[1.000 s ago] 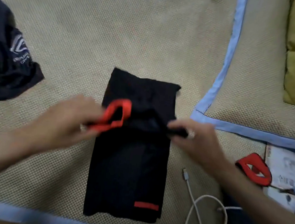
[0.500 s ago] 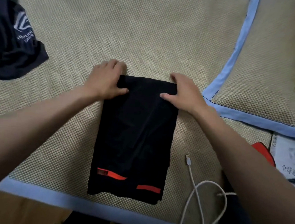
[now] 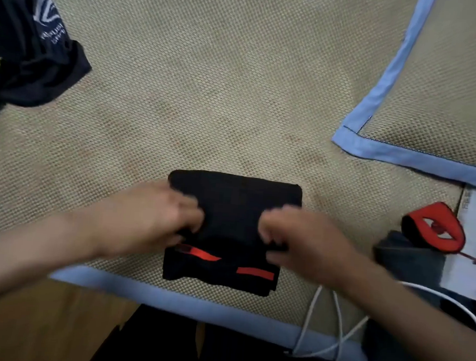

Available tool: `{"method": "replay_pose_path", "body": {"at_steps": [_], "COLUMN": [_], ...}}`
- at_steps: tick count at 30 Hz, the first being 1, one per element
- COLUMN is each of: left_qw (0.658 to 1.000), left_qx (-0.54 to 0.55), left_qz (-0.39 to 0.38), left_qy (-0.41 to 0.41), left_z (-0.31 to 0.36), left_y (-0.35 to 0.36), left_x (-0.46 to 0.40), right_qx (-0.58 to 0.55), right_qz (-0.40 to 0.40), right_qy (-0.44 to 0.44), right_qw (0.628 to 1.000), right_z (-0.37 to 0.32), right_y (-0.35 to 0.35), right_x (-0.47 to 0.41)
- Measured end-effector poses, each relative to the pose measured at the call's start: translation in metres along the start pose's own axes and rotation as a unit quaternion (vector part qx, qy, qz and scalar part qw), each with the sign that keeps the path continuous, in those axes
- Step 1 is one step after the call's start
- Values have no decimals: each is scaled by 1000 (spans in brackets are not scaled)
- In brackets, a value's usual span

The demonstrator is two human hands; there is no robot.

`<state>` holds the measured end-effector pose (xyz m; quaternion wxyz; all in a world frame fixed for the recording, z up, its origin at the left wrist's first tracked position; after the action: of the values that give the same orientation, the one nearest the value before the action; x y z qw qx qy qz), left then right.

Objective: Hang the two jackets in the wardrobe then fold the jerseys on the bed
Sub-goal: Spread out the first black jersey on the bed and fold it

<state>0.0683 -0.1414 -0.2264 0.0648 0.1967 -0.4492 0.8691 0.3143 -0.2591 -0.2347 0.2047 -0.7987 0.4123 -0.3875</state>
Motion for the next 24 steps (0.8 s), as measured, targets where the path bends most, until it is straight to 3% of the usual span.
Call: {"method": "replay_pose_path", "body": {"at_steps": [4,5,7,9,10,12,14,16,18,21,24], "left_qw": [987,987,993,971,957,941,948,955,936,900,867], "left_qx": [-60,-50,-5,41,43,33,52,124,247,352,402], "left_qz": [-141,-138,4,118,145,144,89,28,6,53,125], "left_qy": [-35,-62,-122,-204,-248,-303,-301,-268,-251,-250,-268], "left_z": [36,38,39,33,26,7,-14,-26,-26,-17,0], "left_y": [104,116,116,108,104,92,83,71,58,15,-45], "left_x": [15,15,8,-7,-16,-35,-46,-45,-32,10,65], "right_qx": [8,-26,-70,-13,27,83,75,-30,-134,-163,-142], "right_qz": [-249,-221,-47,104,125,93,33,-24,-64,-67,-20], "right_qy": [61,77,97,104,122,171,205,221,224,184,136], "right_qw": [967,972,992,989,984,977,975,975,963,967,980], "right_z": [-8,-7,0,10,14,23,33,36,32,-1,-59], "right_y": [75,79,73,68,66,66,66,57,41,-2,-66], "right_x": [26,27,20,6,-4,-24,-40,-44,-42,-41,-46]}}
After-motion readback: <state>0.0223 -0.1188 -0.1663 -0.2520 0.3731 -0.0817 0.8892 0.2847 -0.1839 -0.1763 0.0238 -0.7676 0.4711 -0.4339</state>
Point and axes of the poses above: each hand's wrist, its own x-axis away from the middle knuckle, its own y-axis out of the palm, z = x × y, the point moved 2 cm from there along -x, towards the middle knuckle, and after that the axes turned 1 degree about y, right-handed, at the moved point
